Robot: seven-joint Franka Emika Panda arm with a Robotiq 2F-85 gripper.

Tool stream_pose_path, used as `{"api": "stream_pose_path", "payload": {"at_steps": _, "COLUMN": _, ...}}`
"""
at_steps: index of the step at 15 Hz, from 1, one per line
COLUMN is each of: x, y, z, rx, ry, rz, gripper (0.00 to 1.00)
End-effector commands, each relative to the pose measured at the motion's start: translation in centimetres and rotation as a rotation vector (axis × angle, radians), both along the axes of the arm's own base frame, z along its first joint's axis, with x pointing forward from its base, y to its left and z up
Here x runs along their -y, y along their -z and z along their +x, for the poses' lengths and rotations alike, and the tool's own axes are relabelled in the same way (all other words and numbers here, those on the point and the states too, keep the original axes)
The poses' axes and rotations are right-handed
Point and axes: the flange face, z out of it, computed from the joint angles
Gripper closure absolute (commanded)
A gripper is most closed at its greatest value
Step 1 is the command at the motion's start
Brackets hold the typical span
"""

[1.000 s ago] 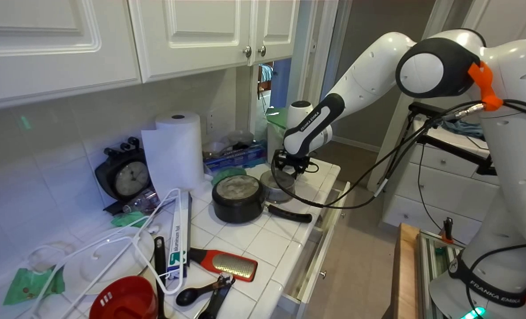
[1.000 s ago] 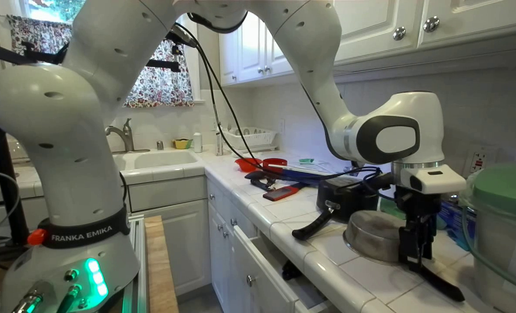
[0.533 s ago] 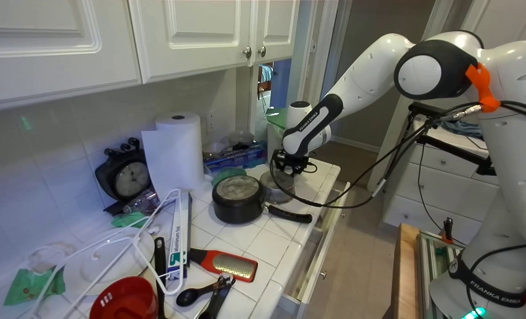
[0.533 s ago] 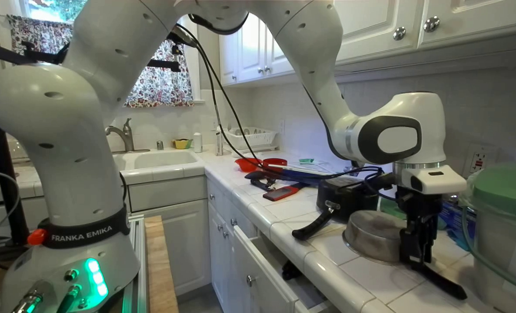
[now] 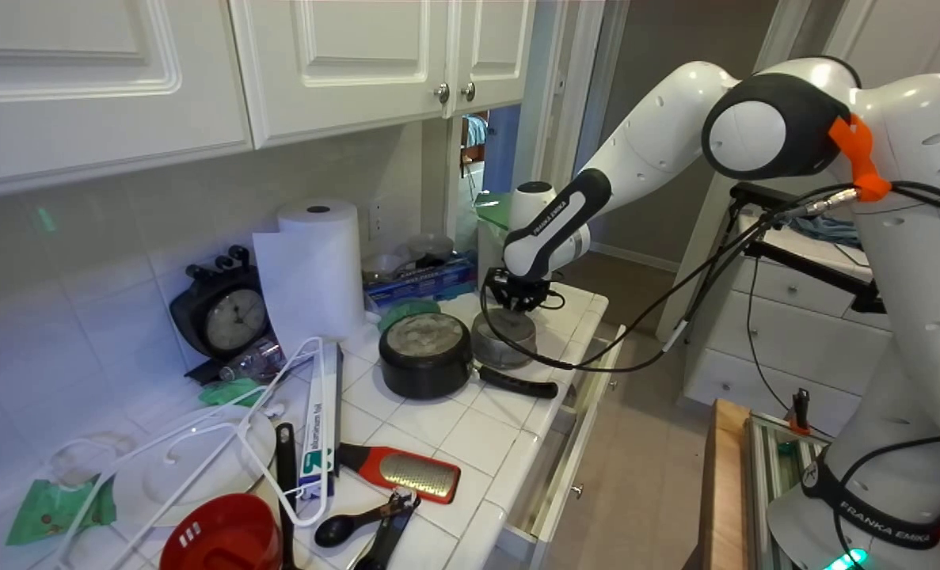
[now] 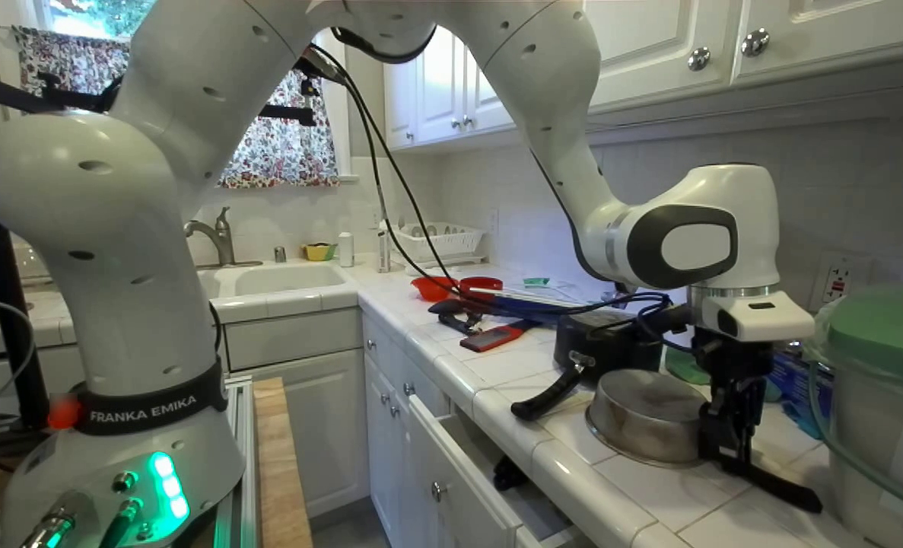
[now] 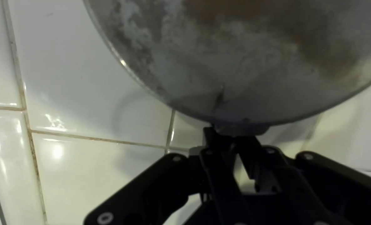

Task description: Place the silver pot right side up on the black upside down pot

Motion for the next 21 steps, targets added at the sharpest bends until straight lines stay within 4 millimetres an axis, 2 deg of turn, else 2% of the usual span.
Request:
{"api": "stream_pose_path", "payload": {"at_steps": 1, "x": -0.2, "y": 0.3, "z": 0.7, "rx": -0.005, "ry": 0.029, "rz": 0.019, "gripper": 0.89}}
{"api": "stream_pose_path", "payload": {"at_steps": 10, "x": -2.1, "y": -2.7, "z": 0.2, "rx": -0.031, "ry": -0.046, "rz": 0.059, "gripper": 0.90}}
{"api": "stream_pose_path", "payload": {"at_steps": 21, "x": -1.7, "y": -7.3, "z": 0.1, "rx": -0.060, "ry": -0.101, "rz": 0.042, "gripper": 0.90}}
